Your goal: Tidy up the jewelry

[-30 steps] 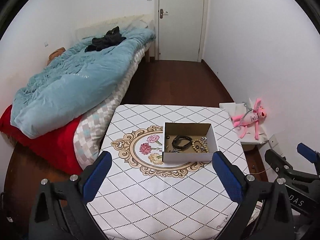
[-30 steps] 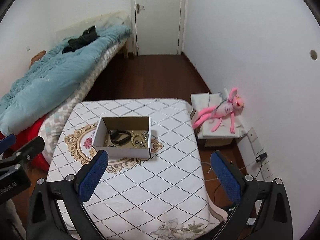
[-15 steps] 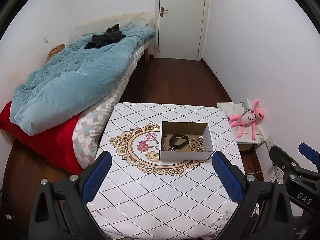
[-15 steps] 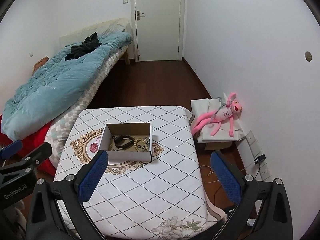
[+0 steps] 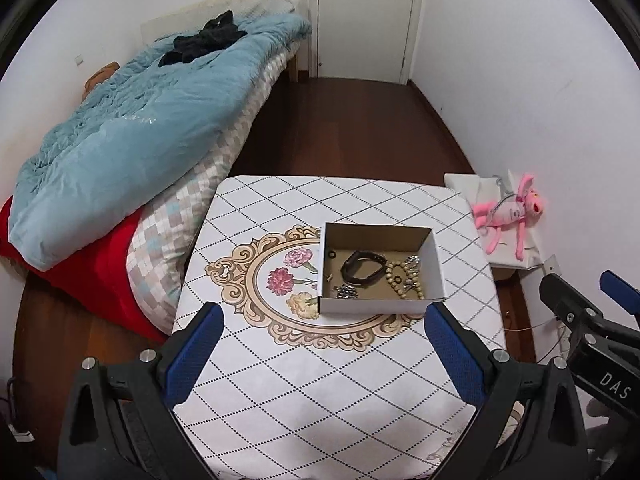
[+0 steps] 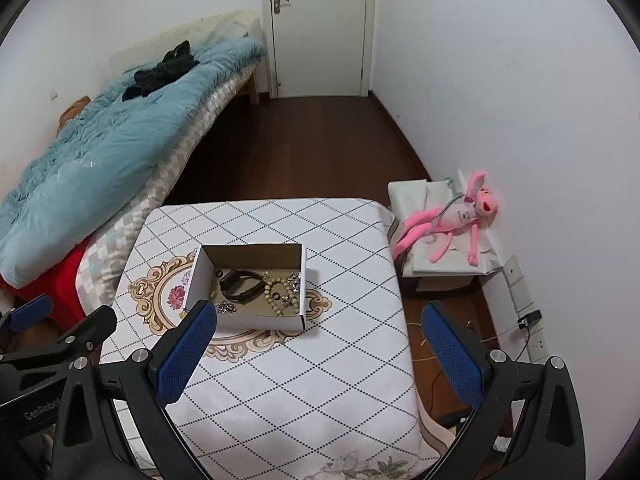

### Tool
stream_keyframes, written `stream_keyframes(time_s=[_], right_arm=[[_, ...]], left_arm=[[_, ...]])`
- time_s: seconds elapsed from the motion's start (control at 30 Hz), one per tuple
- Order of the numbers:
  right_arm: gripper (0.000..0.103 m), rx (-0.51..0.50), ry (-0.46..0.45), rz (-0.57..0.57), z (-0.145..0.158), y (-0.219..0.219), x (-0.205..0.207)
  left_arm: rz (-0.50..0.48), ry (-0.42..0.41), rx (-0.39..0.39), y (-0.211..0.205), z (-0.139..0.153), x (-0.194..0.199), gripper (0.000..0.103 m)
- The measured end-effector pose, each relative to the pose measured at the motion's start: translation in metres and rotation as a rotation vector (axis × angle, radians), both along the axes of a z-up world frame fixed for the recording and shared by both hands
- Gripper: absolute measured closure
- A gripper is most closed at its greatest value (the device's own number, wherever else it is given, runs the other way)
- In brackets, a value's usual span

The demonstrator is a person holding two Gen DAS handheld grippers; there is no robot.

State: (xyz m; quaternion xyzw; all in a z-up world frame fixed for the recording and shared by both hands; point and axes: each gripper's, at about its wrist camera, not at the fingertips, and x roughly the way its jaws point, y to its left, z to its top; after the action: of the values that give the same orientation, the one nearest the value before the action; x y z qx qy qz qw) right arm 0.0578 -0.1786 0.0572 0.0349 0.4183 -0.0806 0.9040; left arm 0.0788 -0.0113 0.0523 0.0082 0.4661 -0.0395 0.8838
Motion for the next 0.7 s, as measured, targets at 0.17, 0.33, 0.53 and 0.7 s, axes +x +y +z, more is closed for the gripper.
stream_keyframes(time_s=[0.17,0.33,0.53,0.7], right_arm=[[0.0,-0.001,0.049,0.006,-0.014,-0.001,0.021],[0.0,-0.006,0.076,0.013,-0.021,-0.001,0.032],[0.0,-0.001,0.097,0.02,-0.026,-0.001,0.04],[0.0,-0.001,0.108,0.026,-0.028,0.0,0.041]], left_arm=[[0.002,0.031,0.017,0.0,-0.01,0.016,0.0],[0.013,0.033,0.025,0.001,-0.01,0.024,0.0],[0.023,0.042,0.026,0.004,-0.012,0.028,0.0],[0.019,0.048,0.038,0.004,-0.015,0.029,0.0]])
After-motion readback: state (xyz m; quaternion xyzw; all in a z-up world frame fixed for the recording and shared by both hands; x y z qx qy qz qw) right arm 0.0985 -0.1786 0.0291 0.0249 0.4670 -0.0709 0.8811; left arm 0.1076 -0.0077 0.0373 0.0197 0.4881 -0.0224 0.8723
